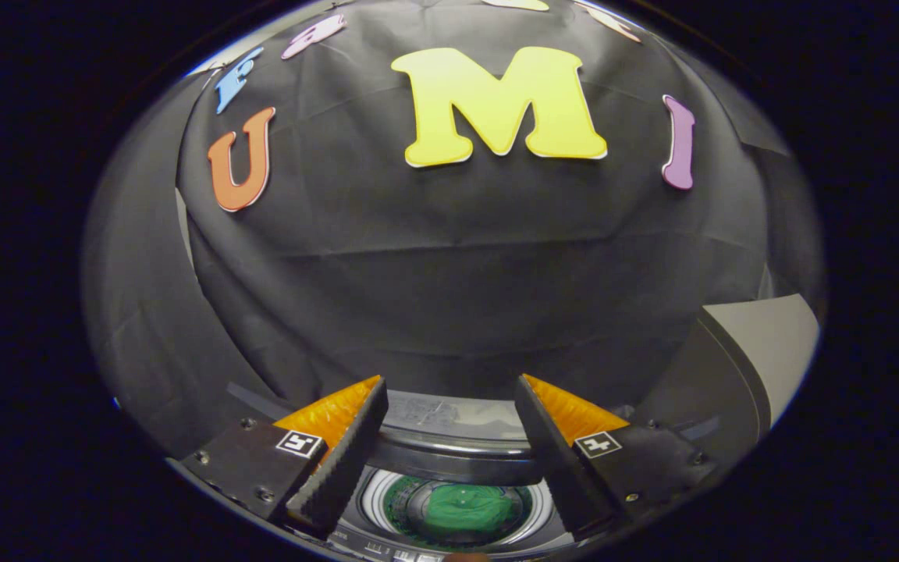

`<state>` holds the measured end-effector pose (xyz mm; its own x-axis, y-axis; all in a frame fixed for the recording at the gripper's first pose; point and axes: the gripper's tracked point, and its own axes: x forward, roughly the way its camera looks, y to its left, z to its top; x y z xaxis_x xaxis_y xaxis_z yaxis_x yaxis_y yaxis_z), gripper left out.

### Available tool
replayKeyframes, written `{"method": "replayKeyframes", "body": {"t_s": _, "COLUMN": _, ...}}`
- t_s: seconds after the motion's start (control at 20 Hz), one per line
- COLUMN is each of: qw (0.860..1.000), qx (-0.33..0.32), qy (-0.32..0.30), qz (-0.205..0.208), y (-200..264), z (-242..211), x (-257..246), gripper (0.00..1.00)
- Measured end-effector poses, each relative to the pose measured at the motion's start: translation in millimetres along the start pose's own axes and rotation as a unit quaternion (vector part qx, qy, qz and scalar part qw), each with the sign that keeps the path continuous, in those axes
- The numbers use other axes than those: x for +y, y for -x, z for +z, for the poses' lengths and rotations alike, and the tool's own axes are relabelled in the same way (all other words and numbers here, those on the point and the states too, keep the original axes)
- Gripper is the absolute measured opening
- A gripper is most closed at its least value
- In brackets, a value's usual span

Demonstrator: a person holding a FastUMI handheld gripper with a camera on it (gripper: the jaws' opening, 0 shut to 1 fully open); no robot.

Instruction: Put the clothes into the washing machine and then close the washing machine lid.

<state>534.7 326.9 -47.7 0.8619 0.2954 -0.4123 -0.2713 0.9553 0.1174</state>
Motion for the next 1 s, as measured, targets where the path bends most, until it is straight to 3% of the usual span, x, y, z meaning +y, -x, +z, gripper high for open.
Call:
{"method": "replayKeyframes", "body": {"t_s": 0.25, "qw": 1.0, "qx": 0.024, "qy": -0.008, "qz": 0.003, "y": 17, "z": -29, "x": 5, "gripper": 1.0}}
{"method": "replayKeyframes", "body": {"t_s": 0.55, "qw": 0.997, "qx": 0.08, "qy": 0.019, "qz": -0.013, "y": 40, "z": -97, "x": 1, "gripper": 0.99}}
{"method": "replayKeyframes", "body": {"t_s": 1.0, "qw": 0.999, "qx": 0.035, "qy": 0.028, "qz": -0.012, "y": 101, "z": -84, "x": 3, "gripper": 1.0}}
